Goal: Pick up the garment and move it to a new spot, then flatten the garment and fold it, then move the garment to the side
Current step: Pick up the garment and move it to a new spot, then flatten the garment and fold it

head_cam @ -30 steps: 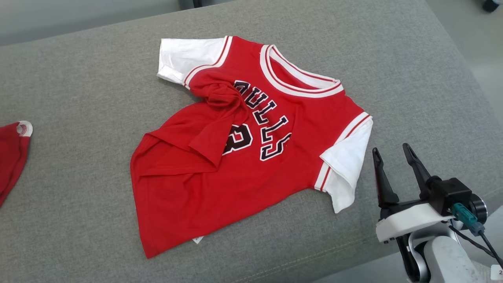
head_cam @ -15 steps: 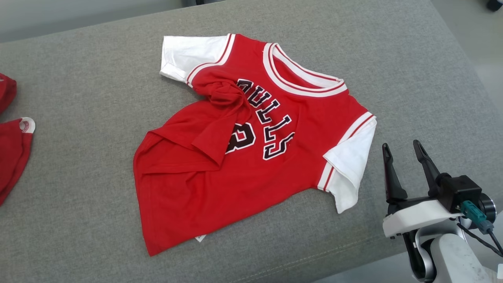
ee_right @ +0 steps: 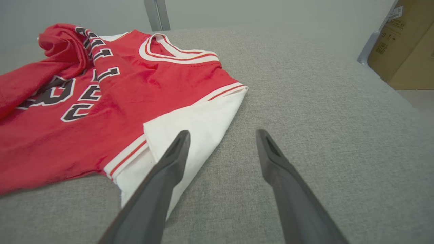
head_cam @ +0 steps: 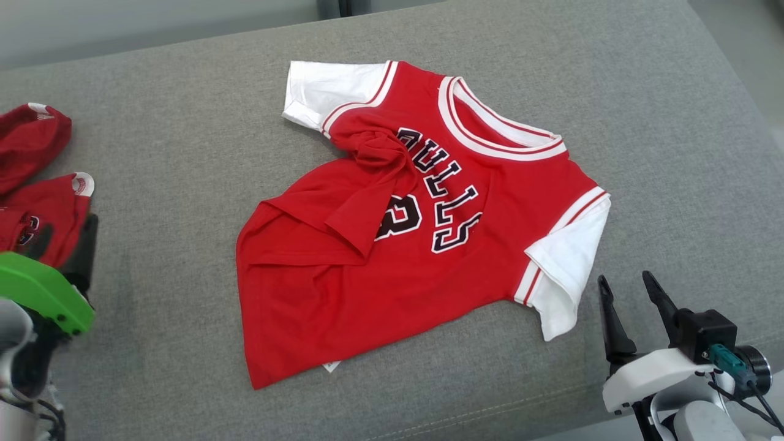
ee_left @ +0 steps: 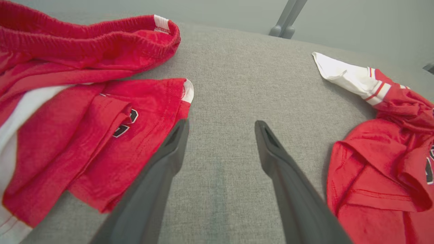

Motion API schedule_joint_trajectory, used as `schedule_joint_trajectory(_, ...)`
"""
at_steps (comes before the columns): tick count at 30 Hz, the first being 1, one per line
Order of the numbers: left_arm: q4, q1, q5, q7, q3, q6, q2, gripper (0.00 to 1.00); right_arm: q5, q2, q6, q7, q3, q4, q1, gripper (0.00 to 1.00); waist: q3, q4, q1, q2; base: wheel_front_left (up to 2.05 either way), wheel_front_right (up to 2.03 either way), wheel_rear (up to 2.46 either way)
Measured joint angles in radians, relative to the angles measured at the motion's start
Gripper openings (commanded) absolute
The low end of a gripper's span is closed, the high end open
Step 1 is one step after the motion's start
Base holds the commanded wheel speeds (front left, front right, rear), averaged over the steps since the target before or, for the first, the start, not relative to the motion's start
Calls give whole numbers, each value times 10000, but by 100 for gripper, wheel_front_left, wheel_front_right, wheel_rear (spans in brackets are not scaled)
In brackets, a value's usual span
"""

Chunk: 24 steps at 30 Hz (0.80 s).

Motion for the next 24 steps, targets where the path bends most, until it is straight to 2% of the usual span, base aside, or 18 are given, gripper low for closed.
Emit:
schedule_joint_trajectory(5, -481, 1152, -151, -368, -297, 167, -886, 100, -15, -36, 75, 0, 67, 422, 42, 100, -75, 193, 0, 0, 0, 0, 0)
schedule_joint_trajectory(10, -901, 1844, -123, -441, -978, 169, -1486, 100, -21, -58, 150, 2, 140, 669, 35, 100, -132, 430, 0, 0, 0, 0, 0)
schedule_joint_trajectory(19, -1430, 2754, -61, -347, -1685, 255, -2057, 100, -372, -146, 412, 0, 487, 815, -607, 100, -193, 738, 0, 0, 0, 0, 0)
schedule_joint_trajectory(24, -1806, 3106, -224, -249, -1889, 290, -2194, 100, -397, -186, 412, 0, 497, 890, -775, 100, -207, 720, 0, 0, 0, 0, 0)
